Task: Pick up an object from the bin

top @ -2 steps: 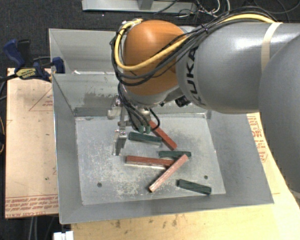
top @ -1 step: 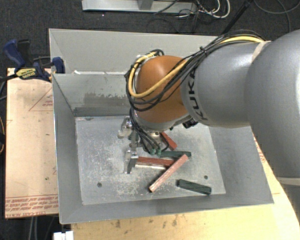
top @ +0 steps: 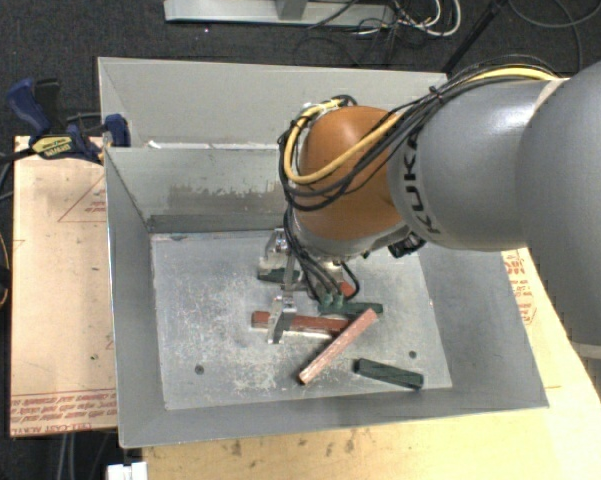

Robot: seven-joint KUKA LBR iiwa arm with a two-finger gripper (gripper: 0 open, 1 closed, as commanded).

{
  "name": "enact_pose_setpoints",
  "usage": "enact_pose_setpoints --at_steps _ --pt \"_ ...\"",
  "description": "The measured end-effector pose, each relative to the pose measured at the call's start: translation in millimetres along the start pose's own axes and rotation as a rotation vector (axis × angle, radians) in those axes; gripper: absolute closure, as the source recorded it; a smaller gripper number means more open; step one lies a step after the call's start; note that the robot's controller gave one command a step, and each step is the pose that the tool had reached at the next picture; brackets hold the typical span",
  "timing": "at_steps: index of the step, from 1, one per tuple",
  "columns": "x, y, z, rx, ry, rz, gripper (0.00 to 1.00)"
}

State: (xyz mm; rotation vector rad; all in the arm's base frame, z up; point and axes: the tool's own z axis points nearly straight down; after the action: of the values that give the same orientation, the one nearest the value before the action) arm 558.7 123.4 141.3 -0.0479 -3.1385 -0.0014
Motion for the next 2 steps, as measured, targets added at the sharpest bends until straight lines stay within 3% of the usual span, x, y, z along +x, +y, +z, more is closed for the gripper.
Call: enact_pose_setpoints --at_steps 1,2 --pt "4.0 -44.7 10.2 0.001 -0.002 -0.103 0.00" --pt "21.6 -42.6 58.0 -0.001 -0.006 0.099 0.00"
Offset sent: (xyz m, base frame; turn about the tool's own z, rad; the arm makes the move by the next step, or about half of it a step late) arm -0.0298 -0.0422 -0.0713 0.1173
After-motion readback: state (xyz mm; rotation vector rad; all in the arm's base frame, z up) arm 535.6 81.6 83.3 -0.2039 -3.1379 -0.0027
